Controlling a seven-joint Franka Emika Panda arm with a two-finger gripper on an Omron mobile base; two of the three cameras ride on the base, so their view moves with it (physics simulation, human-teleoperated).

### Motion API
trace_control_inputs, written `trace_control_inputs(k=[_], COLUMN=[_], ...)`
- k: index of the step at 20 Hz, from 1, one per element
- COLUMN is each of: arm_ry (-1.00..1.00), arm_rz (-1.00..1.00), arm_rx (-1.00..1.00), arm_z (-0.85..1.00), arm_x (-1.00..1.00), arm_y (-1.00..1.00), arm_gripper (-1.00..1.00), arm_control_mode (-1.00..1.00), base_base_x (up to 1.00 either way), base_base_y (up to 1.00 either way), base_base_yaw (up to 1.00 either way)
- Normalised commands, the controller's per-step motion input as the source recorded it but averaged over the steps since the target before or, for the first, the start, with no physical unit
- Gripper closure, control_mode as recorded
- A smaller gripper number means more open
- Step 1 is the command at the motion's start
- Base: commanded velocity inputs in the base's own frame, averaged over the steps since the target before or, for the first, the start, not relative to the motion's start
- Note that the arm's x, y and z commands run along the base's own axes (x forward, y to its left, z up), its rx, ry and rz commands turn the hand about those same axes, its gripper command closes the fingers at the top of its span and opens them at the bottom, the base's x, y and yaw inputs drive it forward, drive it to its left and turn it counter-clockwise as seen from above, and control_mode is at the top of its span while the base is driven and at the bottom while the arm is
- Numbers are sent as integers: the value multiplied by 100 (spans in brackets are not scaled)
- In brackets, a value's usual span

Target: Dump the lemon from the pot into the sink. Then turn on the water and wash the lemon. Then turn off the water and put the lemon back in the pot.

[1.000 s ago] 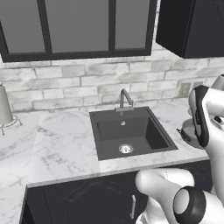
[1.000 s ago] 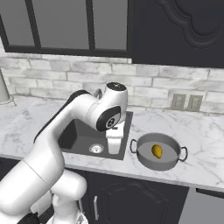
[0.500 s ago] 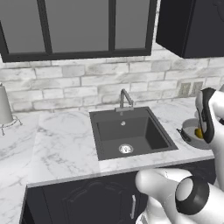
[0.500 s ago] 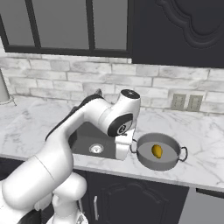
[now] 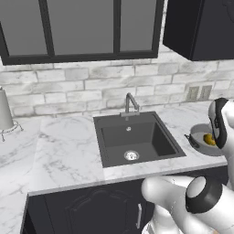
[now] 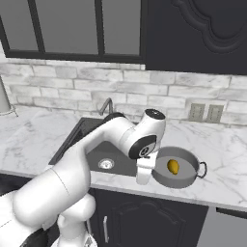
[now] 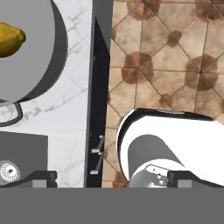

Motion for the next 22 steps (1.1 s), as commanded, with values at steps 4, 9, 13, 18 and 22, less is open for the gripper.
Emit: trace_control_inputs(k=[4, 9, 13, 18, 22], arm_ry=[7, 7, 4, 0, 0], arm_rz=[0, 0, 0, -2, -3], arm_rx=[0, 1, 3, 3, 2], arm_z=[-23, -15, -9, -9, -12], arm_x=[2, 10, 18, 21, 23], arm_y=[-22, -21, -21, -15, -6], arm_gripper=[-100, -100, -100, -100, -100], arm_control_mode=[-100, -100, -100, -100, -100], base_base_x=[0, 0, 0, 0, 0], base_base_y=[0, 0, 0, 0, 0], base_base_yaw=[0, 0, 0, 0, 0])
